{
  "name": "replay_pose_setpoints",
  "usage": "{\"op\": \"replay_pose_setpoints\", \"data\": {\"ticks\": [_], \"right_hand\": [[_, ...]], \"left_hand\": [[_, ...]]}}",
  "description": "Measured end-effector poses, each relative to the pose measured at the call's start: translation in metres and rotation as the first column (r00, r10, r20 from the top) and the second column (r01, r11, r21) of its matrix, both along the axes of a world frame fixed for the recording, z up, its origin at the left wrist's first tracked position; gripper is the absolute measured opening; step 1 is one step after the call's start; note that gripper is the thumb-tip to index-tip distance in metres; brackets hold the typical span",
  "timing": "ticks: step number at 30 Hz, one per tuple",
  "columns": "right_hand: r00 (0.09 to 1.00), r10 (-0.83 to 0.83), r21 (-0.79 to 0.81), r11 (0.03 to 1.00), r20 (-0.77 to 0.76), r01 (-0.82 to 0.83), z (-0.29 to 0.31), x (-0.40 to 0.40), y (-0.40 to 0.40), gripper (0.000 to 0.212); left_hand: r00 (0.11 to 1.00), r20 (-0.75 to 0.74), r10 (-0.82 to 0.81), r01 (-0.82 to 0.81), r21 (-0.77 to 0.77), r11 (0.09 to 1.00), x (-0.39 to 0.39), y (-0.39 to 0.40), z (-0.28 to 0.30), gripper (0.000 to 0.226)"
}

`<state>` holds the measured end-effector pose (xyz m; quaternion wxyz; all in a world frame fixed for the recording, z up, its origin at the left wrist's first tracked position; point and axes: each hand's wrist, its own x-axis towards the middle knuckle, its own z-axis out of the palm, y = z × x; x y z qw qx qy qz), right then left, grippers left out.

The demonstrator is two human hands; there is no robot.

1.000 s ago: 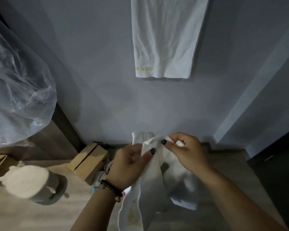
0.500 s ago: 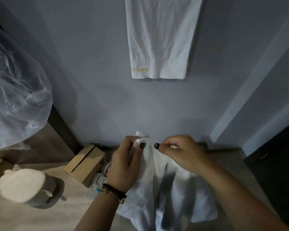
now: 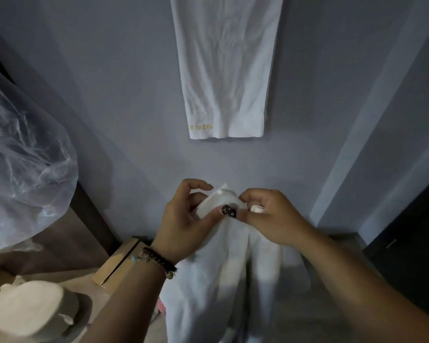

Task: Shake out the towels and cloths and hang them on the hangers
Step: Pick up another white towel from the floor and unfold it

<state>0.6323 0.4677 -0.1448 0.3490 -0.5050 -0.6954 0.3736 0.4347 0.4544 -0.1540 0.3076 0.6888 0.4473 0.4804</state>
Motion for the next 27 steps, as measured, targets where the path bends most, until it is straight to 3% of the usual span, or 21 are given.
{"op": "replay_pose_setpoints", "data": {"ticks": [3,6,9,11,13,16,19,23,25,27], "right_hand": [[0.982,-0.187,0.111,0.976,-0.028,0.189,0.007,0.008,0.013,0.018],[0.963,-0.27,0.164,0.95,0.012,0.264,0.015,0.018,0.026,0.016],[0.945,-0.322,0.211,0.929,0.061,0.303,0.02,0.028,0.039,0.018],[0.938,-0.337,0.231,0.922,0.08,0.312,0.02,0.033,0.046,0.02],[0.936,-0.337,0.246,0.92,0.105,0.304,0.023,0.033,0.052,0.023],[0.93,-0.356,0.268,0.908,0.092,0.321,0.045,0.031,0.064,0.028],[0.914,-0.396,0.357,0.869,0.091,0.341,0.076,0.03,0.084,0.029],[0.9,-0.435,0.345,0.842,-0.017,0.413,0.11,0.026,0.107,0.028],[0.895,-0.443,0.354,0.828,-0.062,0.434,0.126,0.027,0.111,0.027],[0.889,-0.452,0.377,0.814,-0.065,0.442,0.136,0.028,0.111,0.031]], "left_hand": [[0.894,-0.417,-0.163,0.053,-0.264,0.963,-0.022,0.013,-0.003,0.061],[0.847,-0.507,-0.158,-0.036,-0.353,0.935,-0.047,0.02,-0.025,0.059],[0.842,-0.535,0.066,-0.199,-0.196,0.96,-0.058,0.026,-0.029,0.055],[0.827,-0.516,0.225,-0.295,-0.057,0.954,-0.061,0.032,-0.017,0.038],[0.747,-0.565,0.35,-0.33,0.142,0.933,-0.062,0.041,0.0,0.025],[0.603,-0.668,0.436,-0.277,0.337,0.9,-0.061,0.056,0.035,0.024],[0.526,-0.719,0.454,-0.202,0.413,0.888,-0.06,0.073,0.078,0.031],[0.418,-0.782,0.463,-0.152,0.442,0.884,-0.055,0.089,0.141,0.039],[0.411,-0.813,0.413,-0.143,0.39,0.91,-0.055,0.091,0.168,0.053],[0.329,-0.878,0.348,-0.15,0.315,0.937,-0.059,0.09,0.187,0.065]]}}
